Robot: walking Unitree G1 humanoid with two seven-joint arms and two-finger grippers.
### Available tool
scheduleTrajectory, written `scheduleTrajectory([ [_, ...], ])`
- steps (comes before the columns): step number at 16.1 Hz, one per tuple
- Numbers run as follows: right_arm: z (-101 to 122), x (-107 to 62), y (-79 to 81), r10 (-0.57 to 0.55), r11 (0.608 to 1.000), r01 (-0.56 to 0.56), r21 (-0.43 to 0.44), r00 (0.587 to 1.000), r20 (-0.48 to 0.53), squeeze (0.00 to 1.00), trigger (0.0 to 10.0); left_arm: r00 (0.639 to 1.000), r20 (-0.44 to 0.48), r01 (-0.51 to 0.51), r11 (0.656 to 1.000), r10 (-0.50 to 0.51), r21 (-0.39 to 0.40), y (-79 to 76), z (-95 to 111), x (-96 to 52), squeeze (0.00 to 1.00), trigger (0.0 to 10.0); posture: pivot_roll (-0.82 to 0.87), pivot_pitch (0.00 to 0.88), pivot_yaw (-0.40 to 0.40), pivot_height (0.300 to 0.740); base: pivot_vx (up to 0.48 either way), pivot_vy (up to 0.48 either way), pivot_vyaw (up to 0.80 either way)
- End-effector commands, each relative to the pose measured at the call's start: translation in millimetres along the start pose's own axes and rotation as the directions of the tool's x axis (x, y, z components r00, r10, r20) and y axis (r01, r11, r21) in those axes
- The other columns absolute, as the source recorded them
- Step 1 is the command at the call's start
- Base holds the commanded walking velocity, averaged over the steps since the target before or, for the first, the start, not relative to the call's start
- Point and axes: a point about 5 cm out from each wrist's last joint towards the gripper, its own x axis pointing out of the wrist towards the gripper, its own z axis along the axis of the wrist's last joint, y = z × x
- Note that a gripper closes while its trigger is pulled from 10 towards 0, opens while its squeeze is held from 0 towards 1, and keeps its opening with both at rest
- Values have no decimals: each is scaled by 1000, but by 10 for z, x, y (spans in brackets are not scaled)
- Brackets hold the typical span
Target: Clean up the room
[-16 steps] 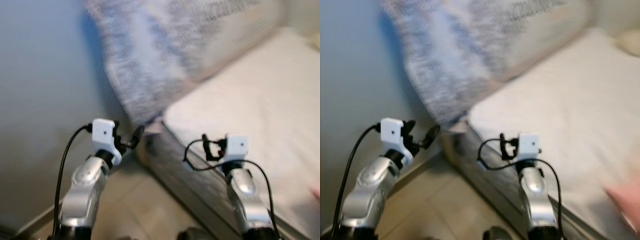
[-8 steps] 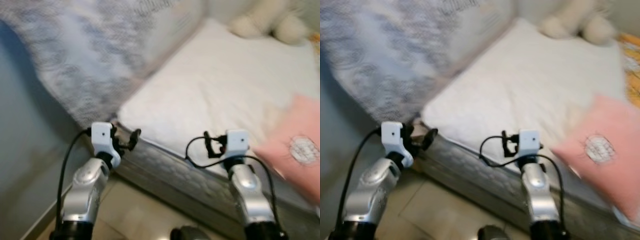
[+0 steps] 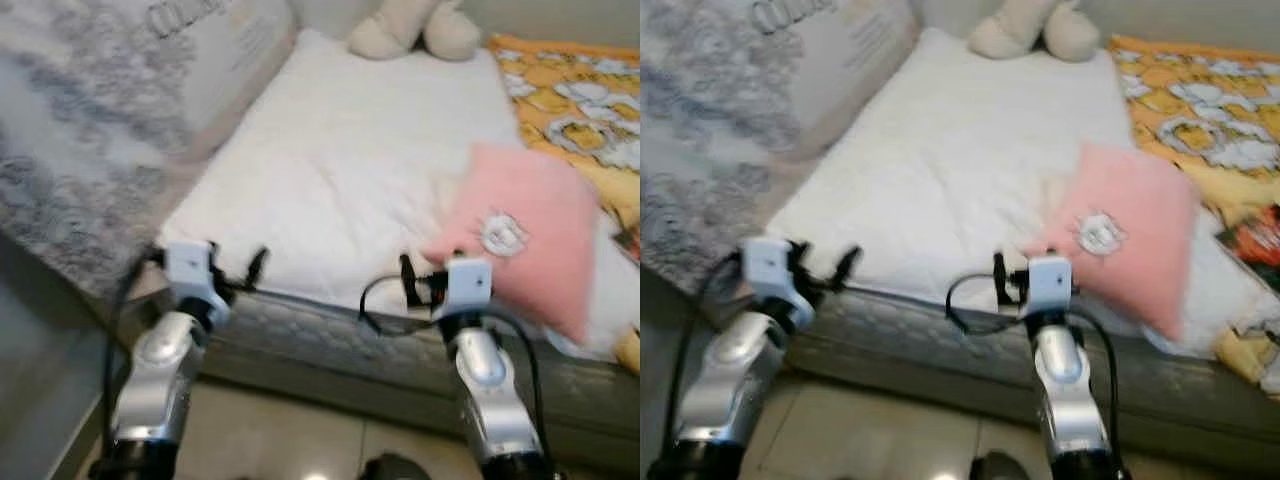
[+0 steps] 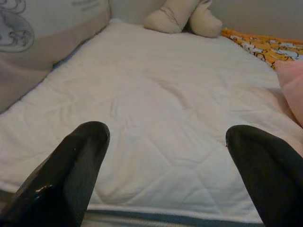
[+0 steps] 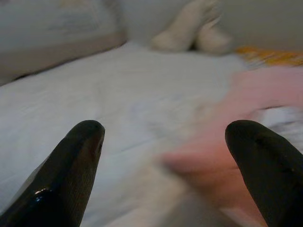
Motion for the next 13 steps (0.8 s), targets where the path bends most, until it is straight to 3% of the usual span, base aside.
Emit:
scheduleTrajectory([
  [1, 91, 16, -107, -48, 999, 49, -10, 998, 43, 0, 10000, 1000, 31, 1, 1000, -2, 9, -29, 52, 18, 1000, 10000, -67, 0, 34, 711, 0, 0, -681],
  [3, 64, 22, -159, -76, 997, 76, 15, 997, 26, 0, 10000, 995, 92, 38, 998, -43, 58, -98, 173, 46, 1000, 10000, -66, 0, 33, 711, 0, 0, -678],
  [4, -18, 17, -174, -78, 996, 78, 34, 997, -15, 0, 10000, 994, 87, 59, 995, -66, 81, -155, 199, 81, 0, 10000, -66, 0, 34, 711, 0, 0, -656],
  [8, -18, 32, -154, -75, 997, 76, 34, 997, -12, 0, 10000, 996, 81, 31, 996, -38, 78, -140, 183, 70, 0, 10000, -63, 0, 37, 711, 0, 0, -458],
  [10, -10, 77, -142, -76, 996, 77, 35, 997, -22, 0, 10000, 996, 86, -9, 1000, 8, 12, -113, 136, 25, 1000, 10000, -64, 0, 37, 711, 174, -161, 0],
  [13, 13, 117, -140, -65, 997, 66, 45, 998, -16, 0, 10000, 992, 55, -109, 993, 112, -41, 3, 66, 17, 1000, 10000, -62, 0, 36, 711, 0, 0, 0],
])
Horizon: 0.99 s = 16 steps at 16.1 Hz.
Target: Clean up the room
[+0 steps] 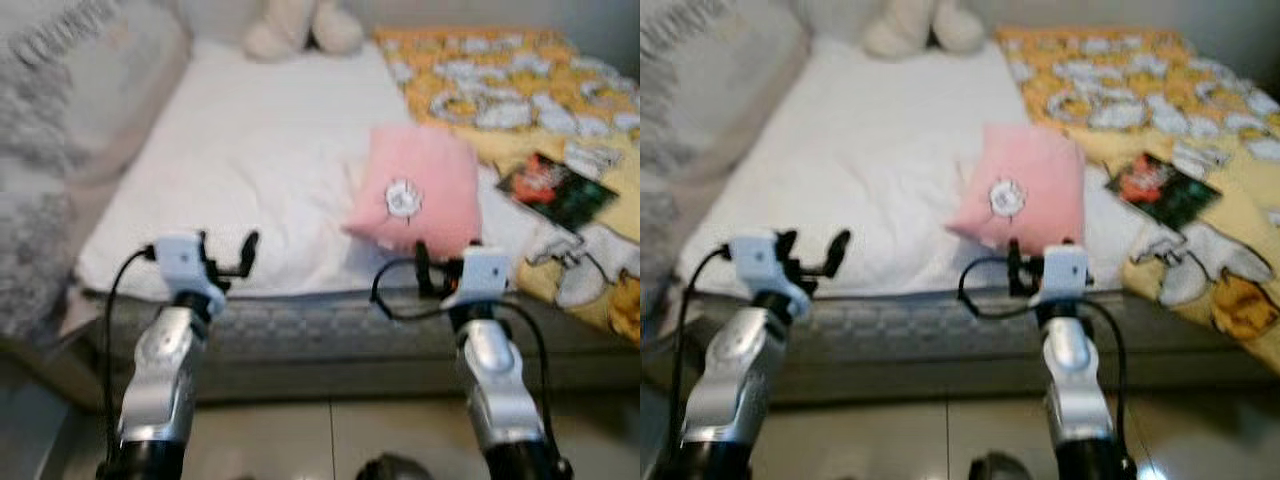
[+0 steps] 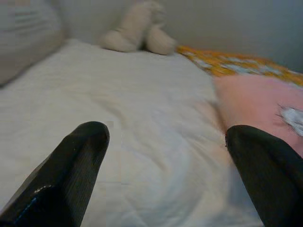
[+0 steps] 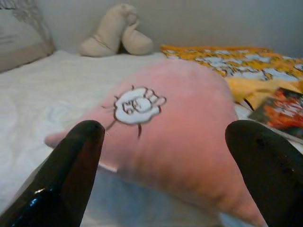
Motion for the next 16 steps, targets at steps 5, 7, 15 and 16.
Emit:
scheduleTrajectory([
  [5, -2, 62, -5, 23, 1000, -22, 14, 999, -26, 0, 10000, 998, -48, -34, 999, 34, 2, 9, -103, -27, 1000, 10000, -61, 0, 23, 711, 0, 0, 0],
  [7, -19, 72, 1, 31, 999, -30, 14, 999, -36, 0, 10000, 998, -59, 11, 1000, -10, 9, -49, -116, -21, 1000, 10000, -61, 0, 23, 711, 0, 0, 0],
  [15, -44, 121, 112, 66, 997, -64, 39, 996, -59, 0, 10000, 999, -14, 37, 999, -37, 15, -121, -38, 5, 0, 10000, -62, 0, 34, 711, 344, -326, 0],
  [16, -53, 121, 118, 69, 997, -67, 40, 996, -64, 0, 10000, 999, -14, 42, 999, -42, 23, -142, -41, 7, 0, 10000, -62, 0, 34, 711, 319, -356, 0],
])
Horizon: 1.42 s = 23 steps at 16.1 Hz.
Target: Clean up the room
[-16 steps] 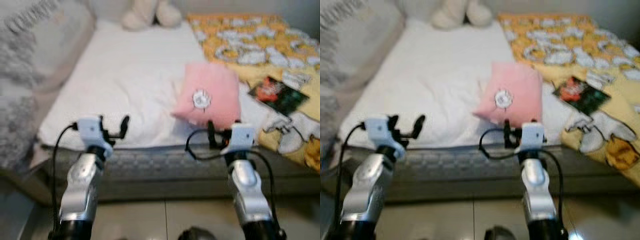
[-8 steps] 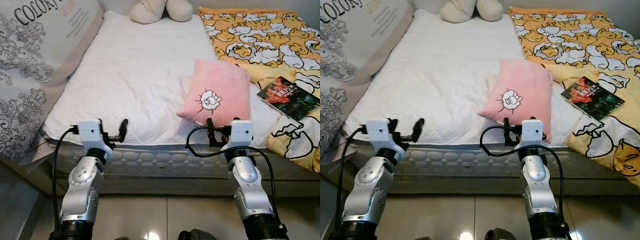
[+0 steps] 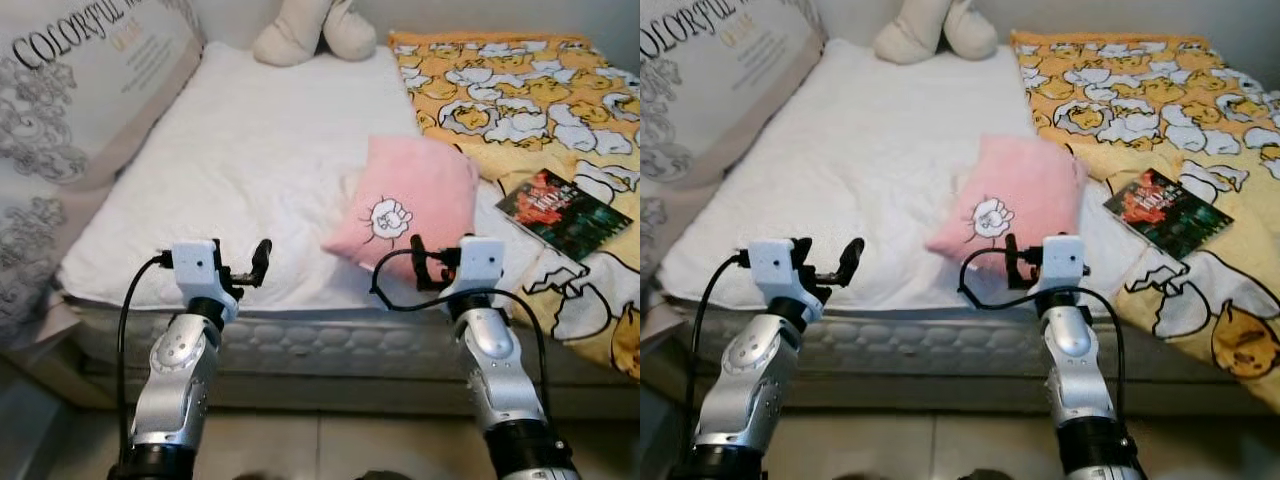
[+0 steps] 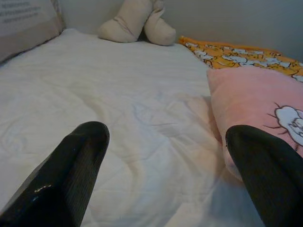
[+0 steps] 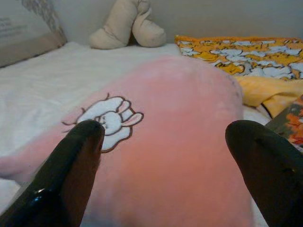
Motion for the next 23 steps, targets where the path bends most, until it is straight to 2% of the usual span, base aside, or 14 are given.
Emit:
scheduleTrajectory([
  [1, -26, 17, 51, 17, 1000, -17, 6, 1000, -21, 0, 10000, 1000, 20, 3, 1000, -4, 19, -9, 56, 17, 0, 10000, -62, 0, 33, 711, 319, -356, 0],
  [4, -39, 16, 51, 21, 1000, -21, 5, 999, -25, 0, 10000, 999, 30, 9, 1000, -10, 18, -26, 55, -5, 0, 10000, -62, 0, 33, 711, 317, -356, 0],
  [7, -50, 18, 59, 30, 1000, -29, 5, 999, -30, 0, 10000, 997, 68, 34, 999, -33, -23, -76, 82, -43, 0, 10000, -61, 0, 30, 711, 0, -454, 0],
  [11, -51, 22, 52, 34, 999, -35, 0, 999, -29, 0, 10000, 994, 99, 48, 998, -45, -27, -113, 121, -62, 0, 10000, -62, 0, 27, 711, 0, -480, 0],
  [13, 166, 27, -40, -30, 999, 33, -21, 993, 114, 0, 10000, 992, 118, 41, 999, -39, -19, -106, 150, -52, 0, 10000, -63, 0, 29, 711, 0, -480, 0],
  [14, 238, 37, -92, -63, 998, 67, -19, 987, 145, 0, 10000, 990, 139, 30, 1000, -29, -4, -89, 184, -40, 0, 10000, -68, 0, 32, 711, 0, -480, 0],
  [18, 165, 64, -80, -49, 999, 48, 8, 994, 96, 0, 10000, 992, 122, 31, 999, -33, 18, -52, 197, 52, 0, 10000, -76, 0, 42, 711, 0, -477, 0],
  [23, 102, 66, -27, -26, 1000, 26, 1, 997, 69, 0, 10000, 994, 101, 45, 998, -49, 39, -114, 179, 121, 0, 10000, -79, 0, 51, 711, 0, -437, 0],
])
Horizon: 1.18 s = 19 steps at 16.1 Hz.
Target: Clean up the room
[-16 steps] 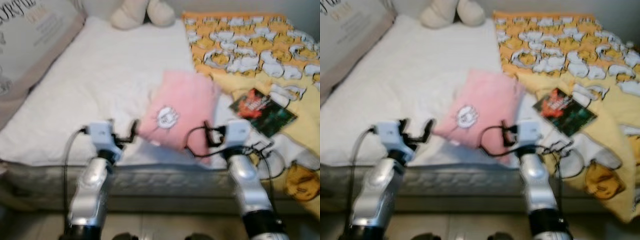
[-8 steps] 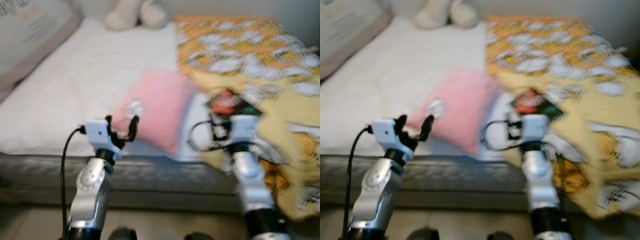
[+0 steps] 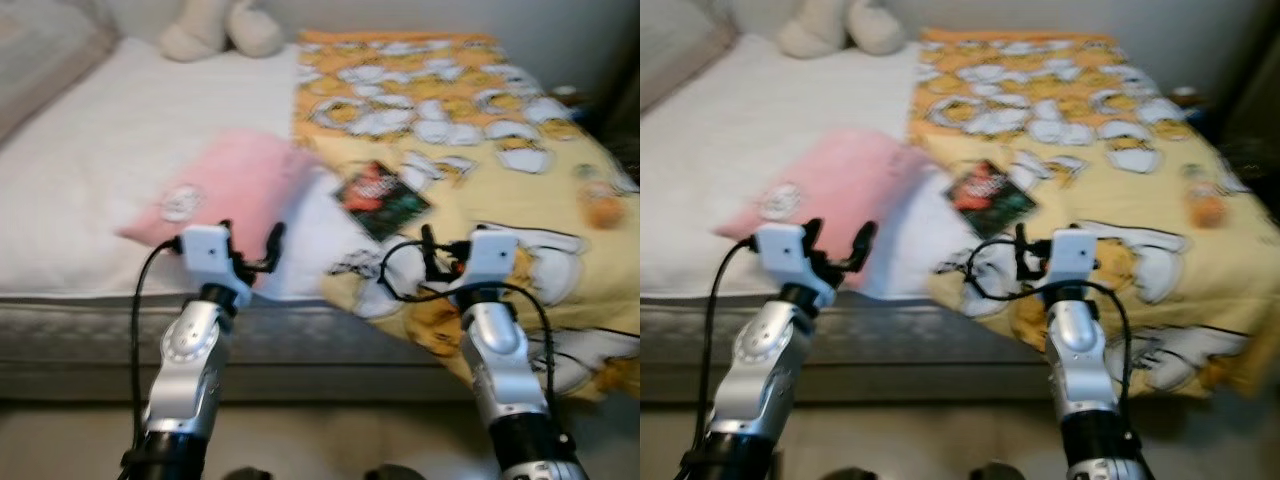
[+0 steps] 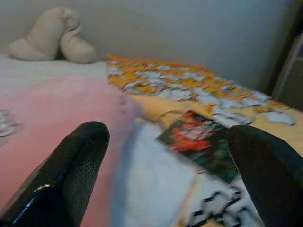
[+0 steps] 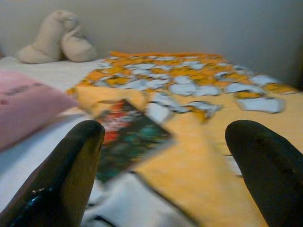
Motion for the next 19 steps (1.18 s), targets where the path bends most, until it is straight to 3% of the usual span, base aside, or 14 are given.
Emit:
scheduleTrajectory([
  [1, 5, 21, 89, 25, 1000, -25, 10, 1000, 0, 0, 10000, 1000, -10, -27, 999, 27, 18, 85, -10, -24, 0, 10000, -78, 0, 52, 711, 0, -416, 0],
  [5, -37, 10, 41, -4, 999, 5, 49, 1000, -19, 0, 10000, 997, -21, -75, 997, 75, -7, 172, -38, -50, 0, 10000, -75, 0, 52, 711, 260, -400, 0],
  [19, -64, 30, 66, -6, 999, 8, 45, 999, -33, 0, 10000, 999, -18, -32, 999, 32, 5, 82, -43, -6, 0, 10000, -82, 0, 58, 711, 288, -381, 0],
])
